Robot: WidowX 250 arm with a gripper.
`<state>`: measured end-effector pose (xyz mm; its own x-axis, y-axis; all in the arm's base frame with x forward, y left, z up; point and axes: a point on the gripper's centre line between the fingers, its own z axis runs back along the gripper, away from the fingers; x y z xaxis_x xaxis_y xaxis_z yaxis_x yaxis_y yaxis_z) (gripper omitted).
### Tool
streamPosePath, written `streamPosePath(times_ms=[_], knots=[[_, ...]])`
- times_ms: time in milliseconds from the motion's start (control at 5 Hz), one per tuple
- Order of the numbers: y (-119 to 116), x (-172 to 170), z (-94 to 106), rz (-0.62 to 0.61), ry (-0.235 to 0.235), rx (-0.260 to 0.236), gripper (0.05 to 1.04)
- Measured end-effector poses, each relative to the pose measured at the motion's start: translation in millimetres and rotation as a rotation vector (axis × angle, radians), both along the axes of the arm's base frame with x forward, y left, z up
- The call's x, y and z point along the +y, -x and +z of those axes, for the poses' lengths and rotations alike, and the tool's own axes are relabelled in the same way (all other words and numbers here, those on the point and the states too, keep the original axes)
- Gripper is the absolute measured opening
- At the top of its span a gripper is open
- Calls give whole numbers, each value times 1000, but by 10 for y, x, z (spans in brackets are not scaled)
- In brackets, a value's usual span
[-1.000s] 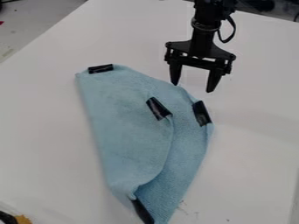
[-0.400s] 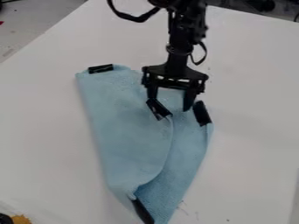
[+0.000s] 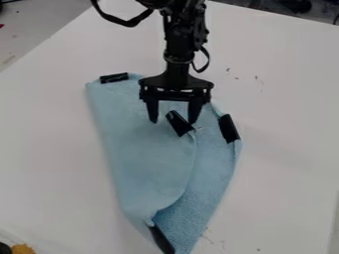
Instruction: Fold the cloth from the left to the right
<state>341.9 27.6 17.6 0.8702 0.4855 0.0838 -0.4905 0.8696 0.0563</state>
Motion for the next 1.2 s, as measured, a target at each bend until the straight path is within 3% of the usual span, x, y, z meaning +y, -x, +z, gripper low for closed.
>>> streamPosePath(times_ms=[200, 400, 600, 800, 1200], knots=[[-3, 4, -1, 7, 4, -6, 948], [-20, 1, 3, 10, 3, -16, 810], [-51, -61, 17, -9, -17, -24, 1003], [-94, -113, 55, -28, -32, -33, 1005], [-119, -125, 39, -17, -7, -58, 949]])
